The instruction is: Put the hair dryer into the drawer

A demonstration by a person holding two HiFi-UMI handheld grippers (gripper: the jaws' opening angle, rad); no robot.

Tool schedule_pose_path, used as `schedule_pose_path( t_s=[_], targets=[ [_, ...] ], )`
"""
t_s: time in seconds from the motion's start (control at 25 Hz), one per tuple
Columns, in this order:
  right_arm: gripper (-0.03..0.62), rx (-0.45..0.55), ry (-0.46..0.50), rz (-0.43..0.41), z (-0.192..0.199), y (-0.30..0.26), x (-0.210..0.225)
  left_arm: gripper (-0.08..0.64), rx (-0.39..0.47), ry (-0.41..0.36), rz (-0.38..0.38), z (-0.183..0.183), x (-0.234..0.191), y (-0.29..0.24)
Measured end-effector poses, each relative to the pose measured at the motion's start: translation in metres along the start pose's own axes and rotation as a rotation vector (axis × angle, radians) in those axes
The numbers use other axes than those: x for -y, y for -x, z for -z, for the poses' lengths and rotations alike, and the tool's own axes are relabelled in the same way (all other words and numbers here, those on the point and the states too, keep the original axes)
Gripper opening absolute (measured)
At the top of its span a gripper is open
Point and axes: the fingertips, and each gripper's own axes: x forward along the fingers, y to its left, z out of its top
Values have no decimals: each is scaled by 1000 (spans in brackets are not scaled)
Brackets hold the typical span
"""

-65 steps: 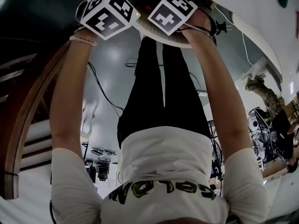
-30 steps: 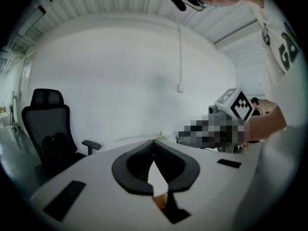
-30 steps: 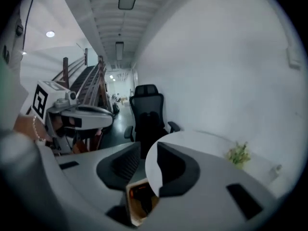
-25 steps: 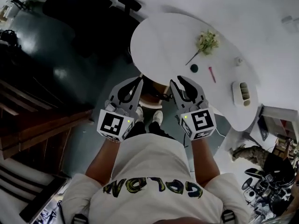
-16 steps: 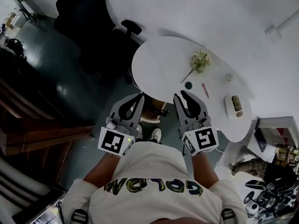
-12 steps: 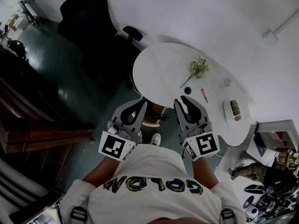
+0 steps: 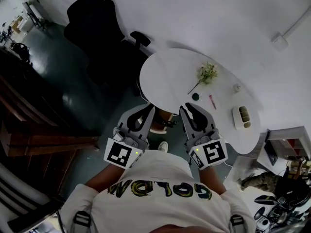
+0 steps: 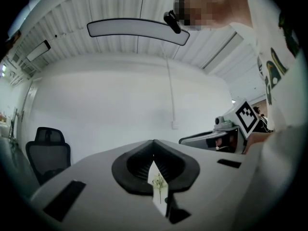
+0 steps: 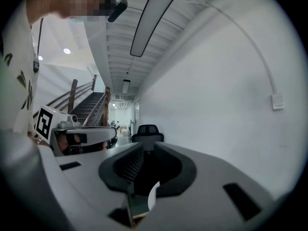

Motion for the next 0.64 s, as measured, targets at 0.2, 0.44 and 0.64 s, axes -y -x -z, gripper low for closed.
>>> schedule_pose_path(
  t_s=[0.2, 0.44, 0.64],
  targets=[
    [75, -7, 6, 3, 3, -3, 1, 11, 31, -2, -12, -5, -3, -3],
    [75, -8, 7, 6, 1, -4, 1, 11, 21, 11, -13, -4, -5, -3],
    [75, -10, 7, 9, 3, -5, 7, 11, 22, 31, -30, -3, -9, -7]
  ],
)
